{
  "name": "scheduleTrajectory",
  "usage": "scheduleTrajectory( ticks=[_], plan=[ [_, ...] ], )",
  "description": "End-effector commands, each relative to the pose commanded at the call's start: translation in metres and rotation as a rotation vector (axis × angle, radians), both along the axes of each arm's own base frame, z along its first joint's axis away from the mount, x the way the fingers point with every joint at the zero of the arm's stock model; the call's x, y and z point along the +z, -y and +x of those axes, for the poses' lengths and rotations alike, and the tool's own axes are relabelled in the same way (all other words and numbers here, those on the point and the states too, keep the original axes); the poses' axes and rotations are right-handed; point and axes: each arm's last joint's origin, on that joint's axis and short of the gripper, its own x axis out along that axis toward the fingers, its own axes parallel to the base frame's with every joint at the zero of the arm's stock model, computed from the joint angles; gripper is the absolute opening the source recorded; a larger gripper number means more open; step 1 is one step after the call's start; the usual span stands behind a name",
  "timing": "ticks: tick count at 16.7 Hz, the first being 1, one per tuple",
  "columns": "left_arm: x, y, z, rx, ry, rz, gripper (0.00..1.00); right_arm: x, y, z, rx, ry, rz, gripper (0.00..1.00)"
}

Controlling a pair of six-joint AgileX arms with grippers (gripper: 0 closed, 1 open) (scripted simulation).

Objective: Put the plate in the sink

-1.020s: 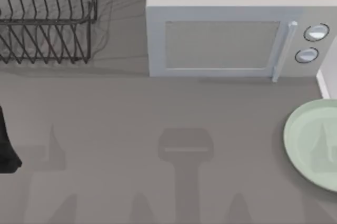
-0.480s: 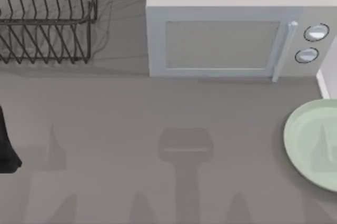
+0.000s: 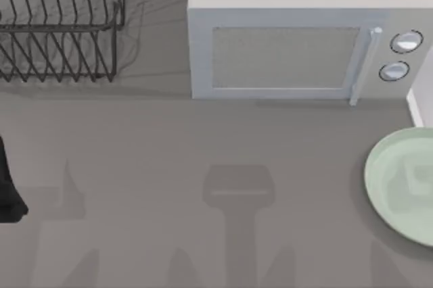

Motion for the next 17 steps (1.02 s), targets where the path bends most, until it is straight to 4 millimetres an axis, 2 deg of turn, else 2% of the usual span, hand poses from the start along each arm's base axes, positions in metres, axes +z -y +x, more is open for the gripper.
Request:
scheduleTrajectory(
  ticks=[4, 8, 10, 13, 17],
  plan=[
    [0.0, 0.0, 0.0, 0.0, 0.0, 0.0, 1.0, 0.032, -0.013, 0.033, 0.041, -0.315, 0.035, 1.0],
    [0.0, 0.0, 0.0, 0.0, 0.0, 0.0, 1.0, 0.045, -0.038, 0.087, 0.056, -0.679, 0.034, 1.0],
    [0.0, 0.0, 0.0, 0.0, 0.0, 0.0, 1.0, 0.041, -0.054, 0.116, 0.051, -0.853, 0.018, 1.0],
    [0.0, 0.0, 0.0, 0.0, 0.0, 0.0, 1.0, 0.025, -0.078, 0.154, 0.032, -1.077, -0.02, 1.0],
    [0.0, 0.0, 0.0, 0.0, 0.0, 0.0, 1.0, 0.003, -0.102, 0.184, 0.002, -1.269, -0.068, 1.0]
  ],
)
